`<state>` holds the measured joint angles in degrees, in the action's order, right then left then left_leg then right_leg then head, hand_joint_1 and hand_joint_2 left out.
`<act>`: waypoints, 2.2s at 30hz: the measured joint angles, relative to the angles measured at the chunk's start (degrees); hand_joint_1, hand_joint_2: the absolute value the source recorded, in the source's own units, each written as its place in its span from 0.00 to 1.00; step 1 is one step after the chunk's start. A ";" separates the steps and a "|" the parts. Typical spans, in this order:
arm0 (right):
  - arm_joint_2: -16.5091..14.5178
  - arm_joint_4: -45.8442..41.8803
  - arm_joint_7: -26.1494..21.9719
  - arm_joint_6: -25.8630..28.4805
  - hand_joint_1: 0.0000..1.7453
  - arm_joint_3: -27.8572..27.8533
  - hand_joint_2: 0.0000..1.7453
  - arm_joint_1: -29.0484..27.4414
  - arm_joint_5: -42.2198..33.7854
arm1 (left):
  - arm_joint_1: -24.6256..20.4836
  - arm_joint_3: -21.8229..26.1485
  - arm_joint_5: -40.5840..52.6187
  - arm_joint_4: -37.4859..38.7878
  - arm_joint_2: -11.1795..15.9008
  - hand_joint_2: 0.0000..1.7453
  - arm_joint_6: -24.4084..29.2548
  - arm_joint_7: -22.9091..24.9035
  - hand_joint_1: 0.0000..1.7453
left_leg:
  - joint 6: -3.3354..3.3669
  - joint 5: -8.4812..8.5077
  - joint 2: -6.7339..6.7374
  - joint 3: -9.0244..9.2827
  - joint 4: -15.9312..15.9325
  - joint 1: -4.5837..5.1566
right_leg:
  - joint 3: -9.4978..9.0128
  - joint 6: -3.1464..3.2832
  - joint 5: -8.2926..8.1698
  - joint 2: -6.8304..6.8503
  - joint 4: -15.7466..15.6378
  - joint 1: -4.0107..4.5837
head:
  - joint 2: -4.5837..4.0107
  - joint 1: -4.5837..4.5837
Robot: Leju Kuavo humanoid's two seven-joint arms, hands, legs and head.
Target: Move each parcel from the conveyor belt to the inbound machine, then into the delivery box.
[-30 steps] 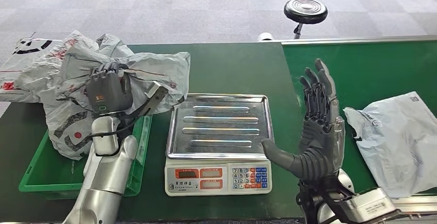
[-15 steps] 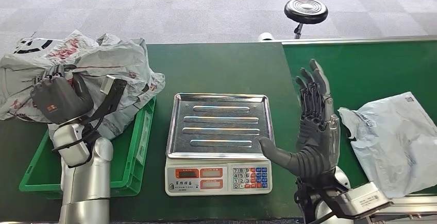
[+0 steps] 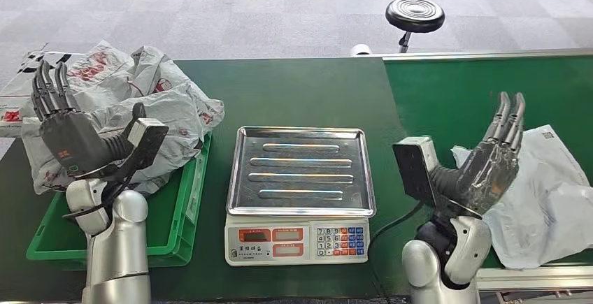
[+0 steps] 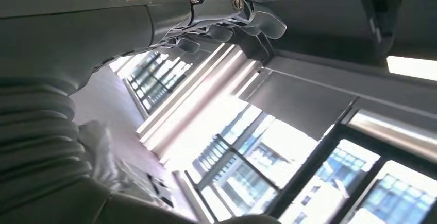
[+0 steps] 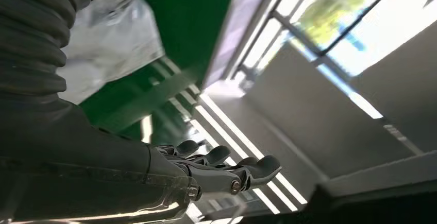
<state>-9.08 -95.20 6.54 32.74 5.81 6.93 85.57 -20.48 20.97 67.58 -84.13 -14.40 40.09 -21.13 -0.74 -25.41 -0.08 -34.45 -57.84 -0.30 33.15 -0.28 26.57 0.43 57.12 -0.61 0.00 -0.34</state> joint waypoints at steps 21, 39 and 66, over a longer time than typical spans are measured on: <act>18.66 38.98 23.62 -4.99 0.00 -11.19 1.00 8.59 4.30 | 13.88 -29.98 -47.68 -21.86 1.08 1.00 -13.50 -15.73 0.00 | 0.19 -0.14 0.05 -0.09 -0.03 0.10 | 0.09 -0.18 -0.01 -0.01 -0.10 -0.04 | 0.00 -0.02; 16.71 63.68 22.36 -13.08 0.00 -24.08 1.00 17.43 4.41 | 17.40 -37.68 -44.63 -25.95 4.62 1.00 -15.36 -14.37 0.00 | 0.20 -0.13 0.00 -0.10 -0.03 0.09 | 0.06 -0.19 -0.01 0.02 -0.08 -0.05 | 0.00 -0.01; -0.47 15.88 -10.76 7.84 1.00 -31.65 1.00 9.62 -2.57 | 21.71 -37.59 -40.34 -28.17 5.74 1.00 -11.70 -13.84 0.00 | 0.17 -0.15 -0.20 -0.09 0.00 0.04 | 0.05 -0.08 0.18 0.23 -0.02 0.00 | 0.00 -0.02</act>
<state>-9.54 -79.33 -4.23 40.58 -25.84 16.55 83.00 1.23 -16.62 27.23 -112.30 -8.66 28.39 -34.97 -0.56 -25.56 -0.28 -34.54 -57.84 -0.27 33.20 -0.36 26.75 0.67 57.10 -0.61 0.00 -0.36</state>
